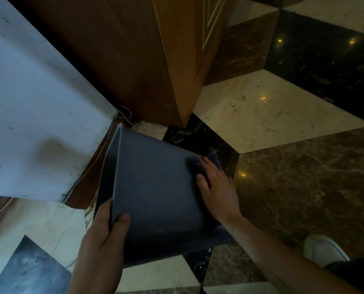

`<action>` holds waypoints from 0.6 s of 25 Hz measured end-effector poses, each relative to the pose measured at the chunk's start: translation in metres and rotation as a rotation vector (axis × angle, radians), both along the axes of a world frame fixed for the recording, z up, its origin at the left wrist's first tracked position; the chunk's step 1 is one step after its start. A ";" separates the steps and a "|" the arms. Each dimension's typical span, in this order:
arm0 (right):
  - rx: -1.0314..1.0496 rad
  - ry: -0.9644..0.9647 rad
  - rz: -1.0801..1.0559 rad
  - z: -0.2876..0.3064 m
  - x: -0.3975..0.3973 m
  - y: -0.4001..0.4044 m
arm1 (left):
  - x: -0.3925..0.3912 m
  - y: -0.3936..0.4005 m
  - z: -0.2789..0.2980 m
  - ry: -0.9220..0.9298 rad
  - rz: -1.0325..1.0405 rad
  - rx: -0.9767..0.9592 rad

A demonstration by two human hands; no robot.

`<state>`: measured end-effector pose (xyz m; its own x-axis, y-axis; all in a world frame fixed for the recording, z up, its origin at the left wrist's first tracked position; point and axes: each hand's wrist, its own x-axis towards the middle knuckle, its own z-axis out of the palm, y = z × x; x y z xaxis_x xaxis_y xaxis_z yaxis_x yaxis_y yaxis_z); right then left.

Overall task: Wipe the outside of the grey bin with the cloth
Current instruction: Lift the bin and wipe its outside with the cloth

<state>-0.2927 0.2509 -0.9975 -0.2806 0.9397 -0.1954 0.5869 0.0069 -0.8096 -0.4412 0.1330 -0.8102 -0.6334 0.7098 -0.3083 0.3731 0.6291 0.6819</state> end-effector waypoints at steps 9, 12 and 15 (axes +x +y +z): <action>-0.270 0.256 -0.343 -0.045 0.024 -0.014 | -0.014 0.027 -0.004 -0.106 -0.091 -0.099; -0.256 0.259 -0.296 -0.044 0.025 -0.023 | -0.025 0.062 -0.008 -0.229 0.014 -0.063; -0.239 0.246 -0.268 -0.047 0.027 -0.029 | -0.044 0.103 -0.013 -0.350 0.053 -0.150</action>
<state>-0.2658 0.2223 -1.0441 -0.0985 0.9220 -0.3744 0.3314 -0.3243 -0.8860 -0.4856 0.2359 -0.8227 -0.5059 0.6096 -0.6102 0.0987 0.7437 0.6612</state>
